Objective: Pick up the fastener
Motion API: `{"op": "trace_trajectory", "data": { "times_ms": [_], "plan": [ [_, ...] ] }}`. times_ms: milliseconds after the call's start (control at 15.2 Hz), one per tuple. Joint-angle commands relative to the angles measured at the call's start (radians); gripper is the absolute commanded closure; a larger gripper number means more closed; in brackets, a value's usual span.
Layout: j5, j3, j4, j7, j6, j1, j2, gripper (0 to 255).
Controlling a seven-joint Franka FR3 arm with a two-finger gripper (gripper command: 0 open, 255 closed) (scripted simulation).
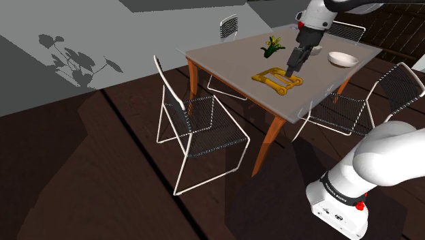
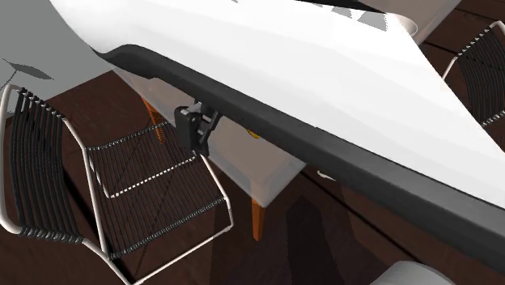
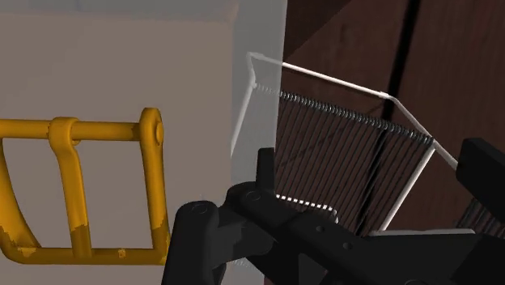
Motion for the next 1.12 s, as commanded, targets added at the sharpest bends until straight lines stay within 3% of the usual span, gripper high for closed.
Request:
{"op": "trace_trajectory", "data": {
  "times_ms": [0, 528, 1056],
  "plan": [
    [-0.014, -0.028, 0.012, -0.028, 0.046, -0.012, 0.054, 0],
    [-0.029, -0.132, 0.113, -0.134, 0.192, -0.048, 0.292, 0],
    [0.027, -0.221, 0.286, -0.254, 0.289, -0.083, 0.561, 0]
  ]
}}
